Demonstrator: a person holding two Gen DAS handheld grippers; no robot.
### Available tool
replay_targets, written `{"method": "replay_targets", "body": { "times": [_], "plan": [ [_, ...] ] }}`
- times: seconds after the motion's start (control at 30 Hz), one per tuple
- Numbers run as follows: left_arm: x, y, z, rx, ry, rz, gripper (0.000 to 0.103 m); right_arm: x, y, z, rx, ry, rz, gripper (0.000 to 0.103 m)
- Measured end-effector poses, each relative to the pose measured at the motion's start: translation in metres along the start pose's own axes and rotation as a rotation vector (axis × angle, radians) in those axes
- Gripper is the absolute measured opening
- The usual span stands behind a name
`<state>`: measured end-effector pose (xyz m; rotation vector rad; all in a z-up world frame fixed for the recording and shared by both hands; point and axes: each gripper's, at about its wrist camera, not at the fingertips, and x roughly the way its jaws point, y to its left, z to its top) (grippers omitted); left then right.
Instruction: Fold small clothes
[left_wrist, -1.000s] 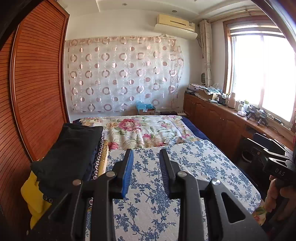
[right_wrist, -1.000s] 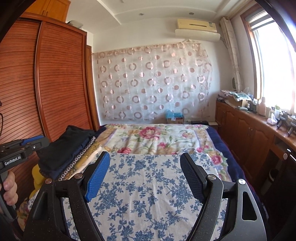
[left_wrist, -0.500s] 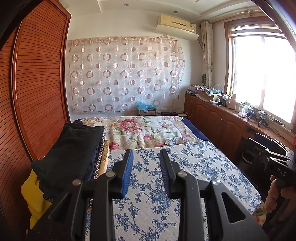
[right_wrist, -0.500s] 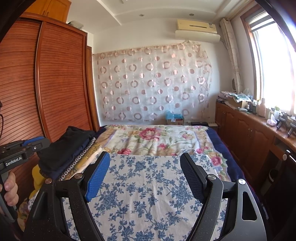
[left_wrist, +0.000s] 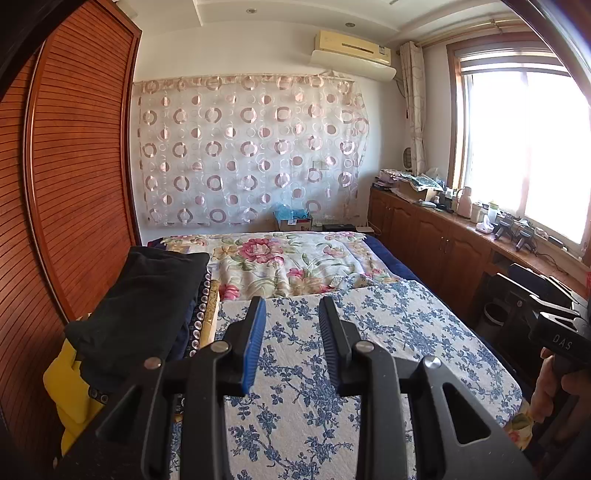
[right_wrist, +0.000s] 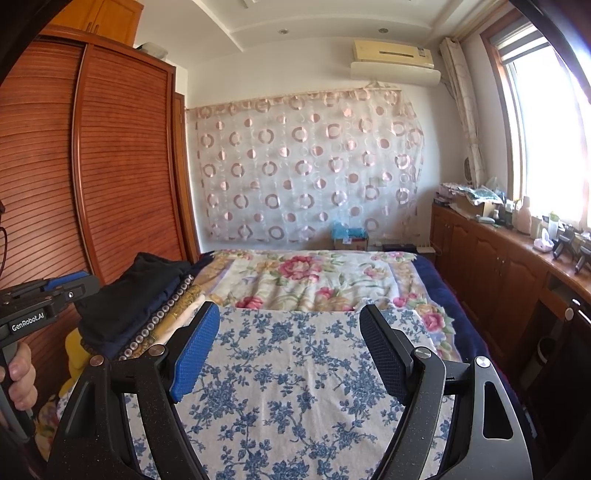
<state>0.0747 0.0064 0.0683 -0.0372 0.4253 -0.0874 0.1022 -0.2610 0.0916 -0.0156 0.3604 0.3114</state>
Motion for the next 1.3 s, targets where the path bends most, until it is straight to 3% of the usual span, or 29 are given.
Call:
{"method": "replay_targets", "body": {
  "times": [1.3],
  "plan": [
    [-0.0044, -0.0001, 0.0027, 0.006, -0.009, 0.008, 0.029, -0.0001, -0.0011, -0.0024, 0.0, -0.003, 0.003, 0.08]
  ]
}}
